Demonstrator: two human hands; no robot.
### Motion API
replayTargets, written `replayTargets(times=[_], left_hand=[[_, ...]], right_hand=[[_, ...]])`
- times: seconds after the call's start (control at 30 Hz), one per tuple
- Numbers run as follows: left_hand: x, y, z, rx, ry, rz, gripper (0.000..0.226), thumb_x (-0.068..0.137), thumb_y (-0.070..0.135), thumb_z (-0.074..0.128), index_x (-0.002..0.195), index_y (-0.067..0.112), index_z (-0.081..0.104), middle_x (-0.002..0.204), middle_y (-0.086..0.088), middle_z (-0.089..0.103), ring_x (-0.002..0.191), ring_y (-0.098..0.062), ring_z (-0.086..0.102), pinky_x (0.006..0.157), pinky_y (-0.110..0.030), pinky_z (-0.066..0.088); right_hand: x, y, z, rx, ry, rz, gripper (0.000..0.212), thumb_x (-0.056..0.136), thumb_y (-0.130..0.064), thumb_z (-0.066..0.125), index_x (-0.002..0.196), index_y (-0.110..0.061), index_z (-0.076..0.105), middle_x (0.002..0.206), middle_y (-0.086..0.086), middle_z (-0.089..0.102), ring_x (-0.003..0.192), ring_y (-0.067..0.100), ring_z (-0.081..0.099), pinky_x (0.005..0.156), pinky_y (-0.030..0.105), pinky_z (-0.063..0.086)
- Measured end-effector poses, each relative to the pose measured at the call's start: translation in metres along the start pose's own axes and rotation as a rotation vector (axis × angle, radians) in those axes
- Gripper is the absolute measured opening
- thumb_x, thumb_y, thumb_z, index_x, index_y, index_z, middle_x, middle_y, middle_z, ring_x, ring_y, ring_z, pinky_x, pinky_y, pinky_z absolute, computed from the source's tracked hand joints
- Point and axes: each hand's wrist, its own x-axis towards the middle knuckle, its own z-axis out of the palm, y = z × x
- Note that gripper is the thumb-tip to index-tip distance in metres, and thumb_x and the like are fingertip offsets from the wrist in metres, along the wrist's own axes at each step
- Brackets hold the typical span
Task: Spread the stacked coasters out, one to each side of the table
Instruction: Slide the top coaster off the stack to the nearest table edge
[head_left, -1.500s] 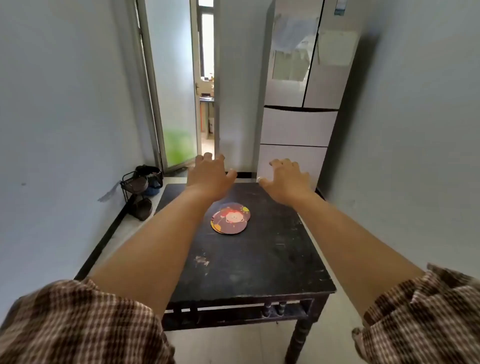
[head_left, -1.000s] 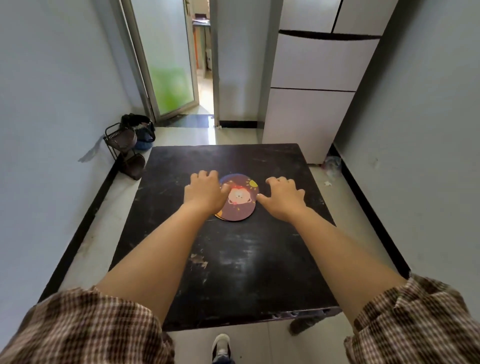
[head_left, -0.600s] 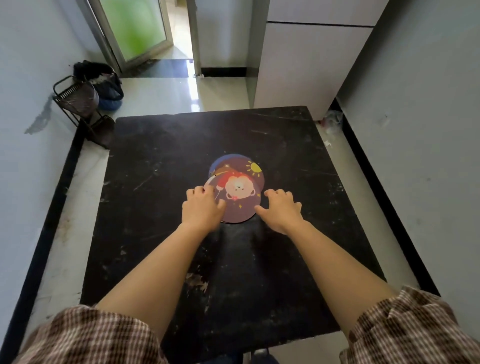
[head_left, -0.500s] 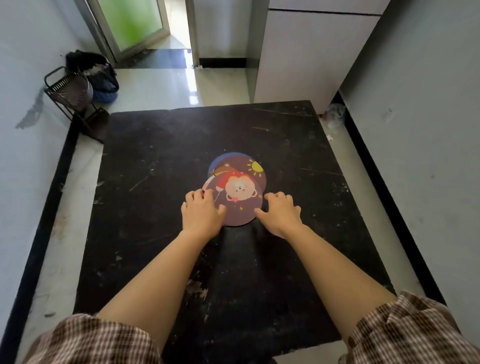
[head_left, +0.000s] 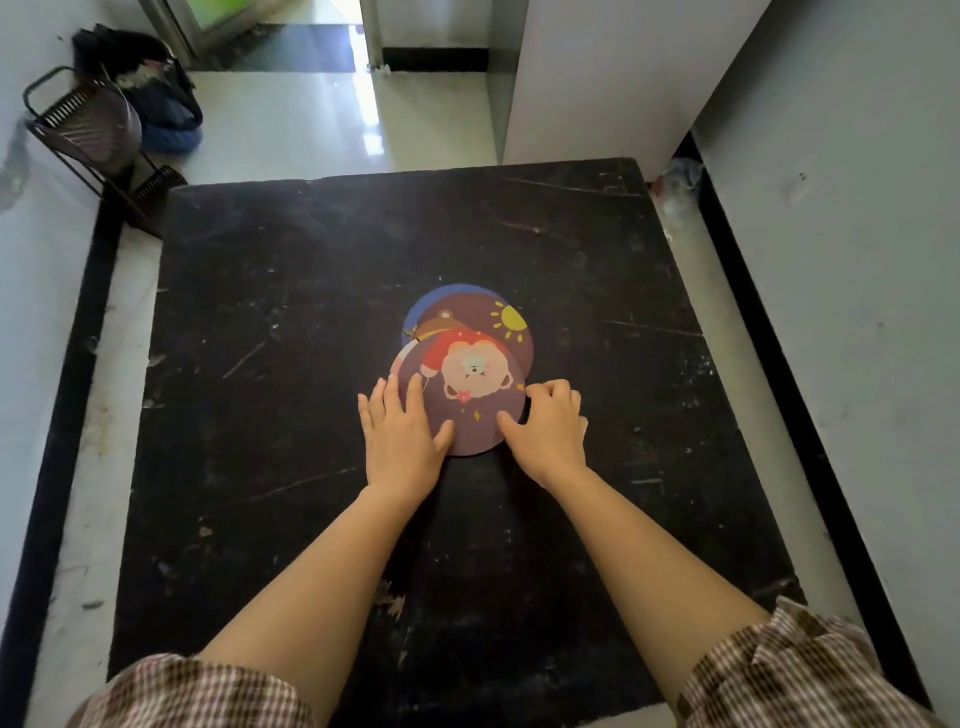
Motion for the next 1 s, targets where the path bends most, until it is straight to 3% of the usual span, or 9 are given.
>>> replayTargets(times=[0.17, 0.33, 0.47, 0.6, 0.7, 0.8, 0.87, 0.93, 1.0], left_hand=[[0.000, 0.004, -0.003, -0.094, 0.004, -0.056, 0.068, 0.083, 0.041, 0.063, 0.140, 0.020, 0.030, 0.146, -0.017, 0.032, 0.137, -0.035, 0.019, 0.116, -0.050, 0.015], [-0.005, 0.006, -0.010, -0.188, 0.016, -0.124, 0.072, 0.083, 0.042, 0.062, 0.142, 0.018, 0.028, 0.141, -0.014, 0.036, 0.133, -0.031, 0.023, 0.113, -0.048, 0.023], [-0.013, 0.011, -0.020, -0.376, 0.054, -0.085, 0.067, 0.088, 0.037, 0.057, 0.144, 0.015, 0.027, 0.146, -0.011, 0.034, 0.136, -0.026, 0.020, 0.107, -0.042, 0.031], [-0.035, 0.018, -0.027, -0.428, -0.006, 0.047, 0.057, 0.092, 0.037, 0.052, 0.142, 0.014, 0.035, 0.138, -0.007, 0.046, 0.128, -0.023, 0.037, 0.100, -0.037, 0.036], [-0.065, 0.023, -0.023, -0.455, -0.099, 0.107, 0.033, 0.089, 0.033, 0.058, 0.117, 0.016, 0.064, 0.110, -0.002, 0.067, 0.105, -0.020, 0.058, 0.085, -0.032, 0.045], [-0.099, 0.028, -0.014, -0.528, -0.183, 0.018, 0.017, 0.086, 0.028, 0.063, 0.086, 0.015, 0.073, 0.080, -0.001, 0.072, 0.080, -0.020, 0.066, 0.068, -0.034, 0.053], [-0.118, 0.026, -0.005, -0.622, -0.160, -0.124, 0.017, 0.084, 0.027, 0.066, 0.085, 0.012, 0.075, 0.080, -0.005, 0.074, 0.077, -0.021, 0.068, 0.071, -0.039, 0.055], [-0.137, 0.021, 0.004, -0.796, -0.133, -0.327, 0.017, 0.083, 0.026, 0.069, 0.093, 0.013, 0.076, 0.089, -0.005, 0.075, 0.083, -0.019, 0.069, 0.080, -0.041, 0.056], [-0.155, 0.016, 0.014, -0.972, -0.095, -0.508, 0.012, 0.082, 0.024, 0.070, 0.092, 0.020, 0.076, 0.088, -0.003, 0.075, 0.085, -0.019, 0.070, 0.084, -0.044, 0.055]], right_hand=[[-0.003, -0.010, 0.000, 0.466, -0.056, 0.102, 0.038, 0.083, -0.020, 0.062, 0.108, -0.028, 0.034, 0.102, 0.004, 0.058, 0.090, 0.020, 0.060, 0.070, 0.034, 0.051], [0.001, -0.010, -0.015, 0.604, -0.062, 0.113, 0.038, 0.086, -0.003, 0.050, 0.106, -0.034, 0.042, 0.094, 0.015, 0.064, 0.083, 0.026, 0.064, 0.073, 0.048, 0.057], [0.000, -0.002, -0.043, 0.699, -0.143, 0.045, 0.039, 0.086, 0.005, 0.037, 0.106, -0.025, 0.051, 0.082, 0.008, 0.062, 0.067, 0.018, 0.059, 0.049, 0.023, 0.049], [-0.019, 0.011, -0.065, 0.610, -0.406, -0.051, 0.038, 0.088, 0.010, 0.029, 0.100, -0.013, 0.057, 0.057, -0.002, 0.060, 0.053, 0.012, 0.058, 0.043, 0.016, 0.044], [-0.032, 0.021, -0.069, 0.483, -0.559, -0.073, 0.037, 0.092, 0.007, 0.029, 0.097, -0.011, 0.060, 0.074, 0.005, 0.062, 0.064, 0.017, 0.060, 0.048, 0.018, 0.049], [-0.046, 0.035, -0.061, 0.388, -0.609, -0.120, 0.031, 0.094, 0.001, 0.035, 0.104, -0.011, 0.062, 0.092, 0.003, 0.061, 0.070, 0.019, 0.058, 0.057, 0.024, 0.050], [-0.054, 0.049, -0.052, 0.375, -0.560, -0.127, 0.021, 0.095, -0.015, 0.047, 0.111, -0.014, 0.060, 0.096, 0.005, 0.063, 0.076, 0.025, 0.058, 0.067, 0.034, 0.049], [-0.062, 0.065, -0.044, 0.377, -0.500, -0.079, 0.030, 0.089, -0.033, 0.059, 0.113, -0.015, 0.060, 0.106, 0.008, 0.063, 0.093, 0.024, 0.061, 0.079, 0.038, 0.051], [-0.073, 0.081, -0.039, 0.372, -0.486, -0.006, 0.043, 0.084, -0.038, 0.064, 0.117, -0.012, 0.059, 0.110, 0.006, 0.060, 0.099, 0.021, 0.059, 0.079, 0.034, 0.049]])
